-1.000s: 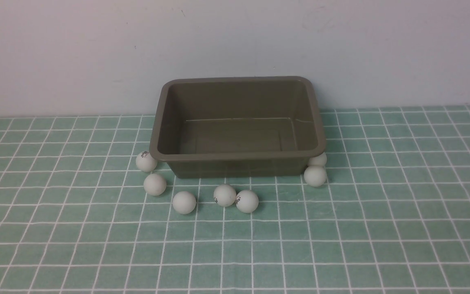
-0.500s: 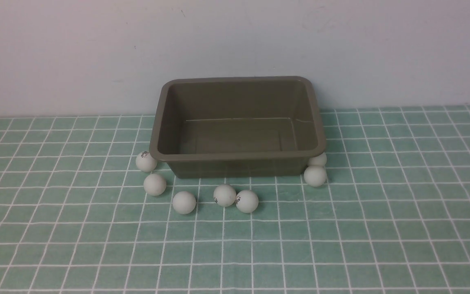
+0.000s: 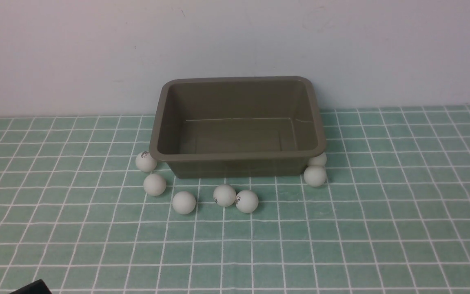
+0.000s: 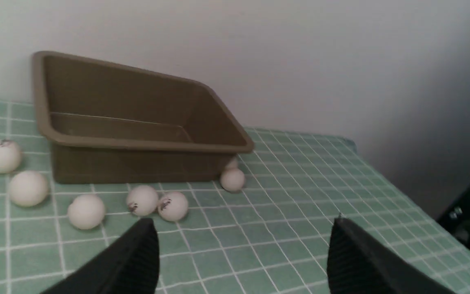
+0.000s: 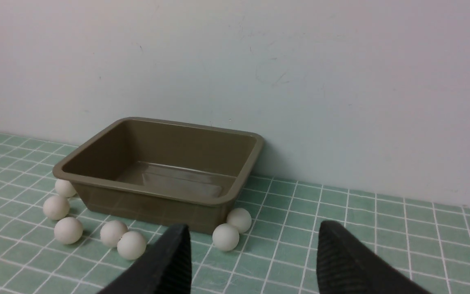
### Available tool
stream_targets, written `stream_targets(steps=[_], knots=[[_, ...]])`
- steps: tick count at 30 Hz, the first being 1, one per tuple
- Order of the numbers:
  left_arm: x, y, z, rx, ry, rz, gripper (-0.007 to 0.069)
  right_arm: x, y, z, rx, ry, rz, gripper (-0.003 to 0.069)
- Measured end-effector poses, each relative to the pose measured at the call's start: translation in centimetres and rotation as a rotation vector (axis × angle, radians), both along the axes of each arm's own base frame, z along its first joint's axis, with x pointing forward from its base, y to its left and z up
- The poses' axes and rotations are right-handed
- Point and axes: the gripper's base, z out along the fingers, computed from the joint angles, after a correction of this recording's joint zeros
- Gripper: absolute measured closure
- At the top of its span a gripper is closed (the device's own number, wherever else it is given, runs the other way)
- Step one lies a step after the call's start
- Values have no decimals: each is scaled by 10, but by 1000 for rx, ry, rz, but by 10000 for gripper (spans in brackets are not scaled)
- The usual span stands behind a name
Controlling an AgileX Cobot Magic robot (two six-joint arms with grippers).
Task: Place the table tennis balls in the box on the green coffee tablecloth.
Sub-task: 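Reach for and grasp a ping pong ball on the table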
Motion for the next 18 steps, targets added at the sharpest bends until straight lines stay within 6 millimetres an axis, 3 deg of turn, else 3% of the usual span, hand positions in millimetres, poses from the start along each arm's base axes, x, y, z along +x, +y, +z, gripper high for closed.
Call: stream_targets(steps=[5, 11, 18], knots=[[-4, -1, 9, 113, -32, -30, 180, 4, 3, 1, -12, 3, 39, 274], [21, 12, 23, 341, 95, 60, 254, 8, 10, 5, 0, -7, 117, 274], [57, 26, 29, 593, 229, 72, 251, 15, 14, 6, -19, 0, 154, 274]])
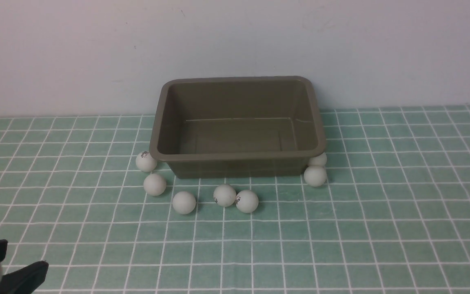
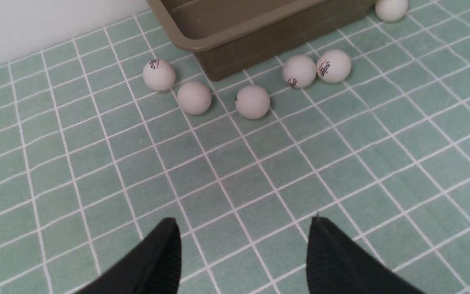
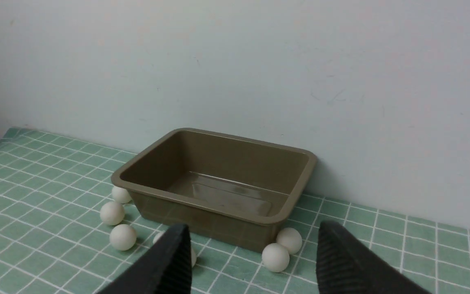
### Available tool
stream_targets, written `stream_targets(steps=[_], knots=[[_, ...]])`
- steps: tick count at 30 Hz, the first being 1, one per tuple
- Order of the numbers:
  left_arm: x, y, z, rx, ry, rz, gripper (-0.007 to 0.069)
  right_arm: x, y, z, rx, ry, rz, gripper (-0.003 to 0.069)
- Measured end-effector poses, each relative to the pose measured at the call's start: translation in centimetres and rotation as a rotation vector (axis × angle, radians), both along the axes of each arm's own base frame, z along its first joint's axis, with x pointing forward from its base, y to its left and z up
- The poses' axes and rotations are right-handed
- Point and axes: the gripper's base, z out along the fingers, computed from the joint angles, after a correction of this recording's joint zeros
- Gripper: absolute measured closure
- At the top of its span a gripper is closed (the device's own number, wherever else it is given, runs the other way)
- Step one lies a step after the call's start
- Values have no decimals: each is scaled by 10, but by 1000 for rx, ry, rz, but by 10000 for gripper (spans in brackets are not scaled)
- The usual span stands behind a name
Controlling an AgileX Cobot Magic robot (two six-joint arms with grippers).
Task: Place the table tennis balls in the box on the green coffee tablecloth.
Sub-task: 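Reach for and grasp a ping pong ball on the table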
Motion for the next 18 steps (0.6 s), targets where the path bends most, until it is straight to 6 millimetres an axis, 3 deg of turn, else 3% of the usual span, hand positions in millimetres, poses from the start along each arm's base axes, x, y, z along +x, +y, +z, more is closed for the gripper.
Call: stream_targets(steps=[5, 9, 18], knots=[[23, 4, -1, 92, 0, -24, 163, 20, 4, -4, -56, 93, 55, 274], [34, 7, 0, 101, -31, 3, 134, 43, 10, -8, -77, 165, 118, 274], [35, 7, 1, 96, -45, 10, 134, 124, 15, -37, -135, 433, 188, 274]])
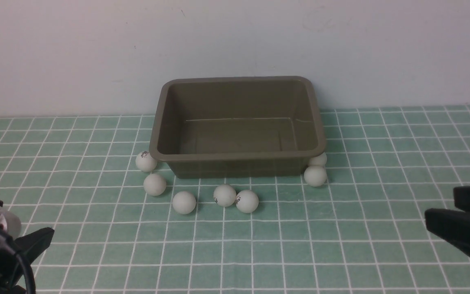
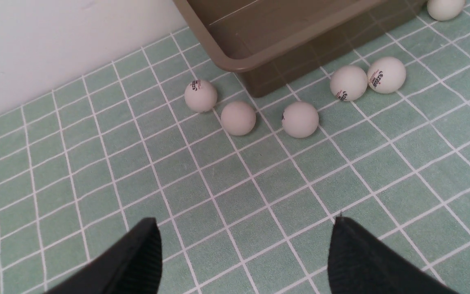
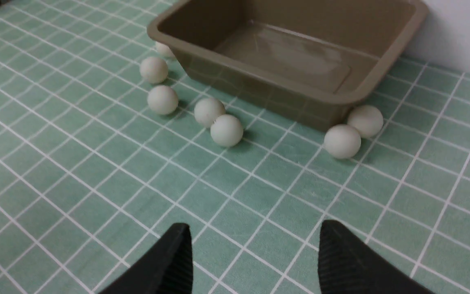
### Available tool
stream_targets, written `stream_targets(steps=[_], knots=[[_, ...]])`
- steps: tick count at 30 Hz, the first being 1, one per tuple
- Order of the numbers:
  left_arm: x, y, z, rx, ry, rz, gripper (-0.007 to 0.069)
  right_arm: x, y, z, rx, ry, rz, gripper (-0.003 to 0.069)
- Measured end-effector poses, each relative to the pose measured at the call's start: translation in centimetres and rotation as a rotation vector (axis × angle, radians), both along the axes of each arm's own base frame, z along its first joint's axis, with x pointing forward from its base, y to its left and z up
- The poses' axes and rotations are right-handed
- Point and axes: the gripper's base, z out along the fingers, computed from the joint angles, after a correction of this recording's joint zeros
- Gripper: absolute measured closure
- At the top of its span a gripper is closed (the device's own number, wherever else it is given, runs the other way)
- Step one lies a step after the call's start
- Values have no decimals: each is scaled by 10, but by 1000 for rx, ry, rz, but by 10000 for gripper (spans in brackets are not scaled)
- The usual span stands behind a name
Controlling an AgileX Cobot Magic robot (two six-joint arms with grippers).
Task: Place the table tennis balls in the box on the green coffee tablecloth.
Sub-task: 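Reach for and grasp a ping pong ball on the table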
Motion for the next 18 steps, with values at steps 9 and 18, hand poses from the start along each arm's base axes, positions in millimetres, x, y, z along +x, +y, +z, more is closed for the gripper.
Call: stream_targets(steps=[9, 18], knots=[[0, 0, 0, 7, -1, -4, 134, 69, 1, 15, 4, 79, -25, 274], [3, 2, 4, 20, -55, 14, 132, 147, -1, 15, -96, 124, -17, 274]])
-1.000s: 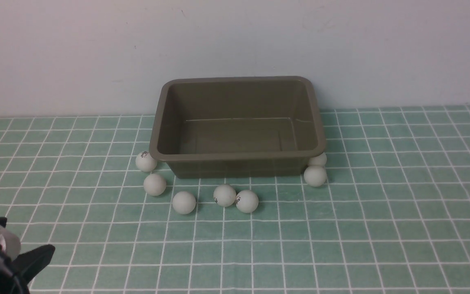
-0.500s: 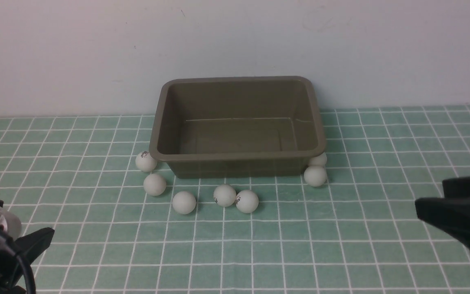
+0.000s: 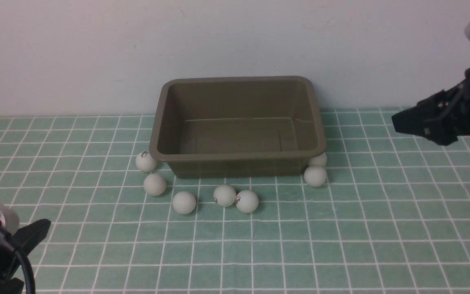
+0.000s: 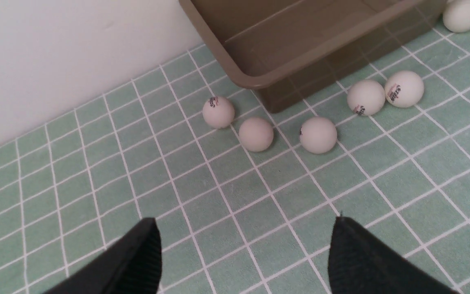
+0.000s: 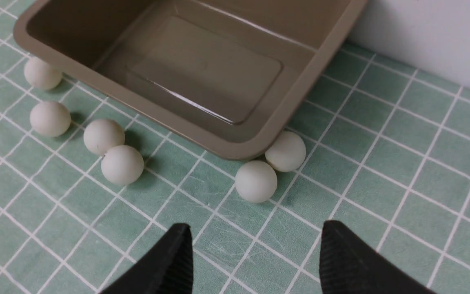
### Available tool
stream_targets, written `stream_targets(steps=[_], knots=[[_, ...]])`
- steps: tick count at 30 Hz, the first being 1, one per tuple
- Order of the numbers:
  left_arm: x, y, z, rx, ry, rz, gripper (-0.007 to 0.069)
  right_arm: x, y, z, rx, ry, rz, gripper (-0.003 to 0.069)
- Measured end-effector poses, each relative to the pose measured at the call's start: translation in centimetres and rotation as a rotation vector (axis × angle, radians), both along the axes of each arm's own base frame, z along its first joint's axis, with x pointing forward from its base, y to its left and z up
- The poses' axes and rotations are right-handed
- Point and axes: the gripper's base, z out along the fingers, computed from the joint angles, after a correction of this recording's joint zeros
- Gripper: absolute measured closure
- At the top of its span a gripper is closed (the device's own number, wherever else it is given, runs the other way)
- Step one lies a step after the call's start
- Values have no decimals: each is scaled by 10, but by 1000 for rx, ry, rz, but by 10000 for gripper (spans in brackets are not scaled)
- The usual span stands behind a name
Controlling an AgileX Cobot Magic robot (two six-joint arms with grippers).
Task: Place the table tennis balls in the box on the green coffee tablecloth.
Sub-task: 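Reach for and grasp a ping pong ball on the table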
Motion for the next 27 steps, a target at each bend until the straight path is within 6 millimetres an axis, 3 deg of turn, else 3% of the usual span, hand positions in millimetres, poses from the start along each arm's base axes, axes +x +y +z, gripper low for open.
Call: stream_targets(steps=[7, 13, 27], knots=[[4, 3, 6, 1, -75, 38, 132, 33, 2, -33, -57, 82, 82, 274], [4, 4, 7, 1, -88, 45, 132, 50, -6, -51, -192, 35, 86, 274], [4, 4, 7, 1, -88, 45, 132, 69, -9, -46, -203, -145, 13, 274]])
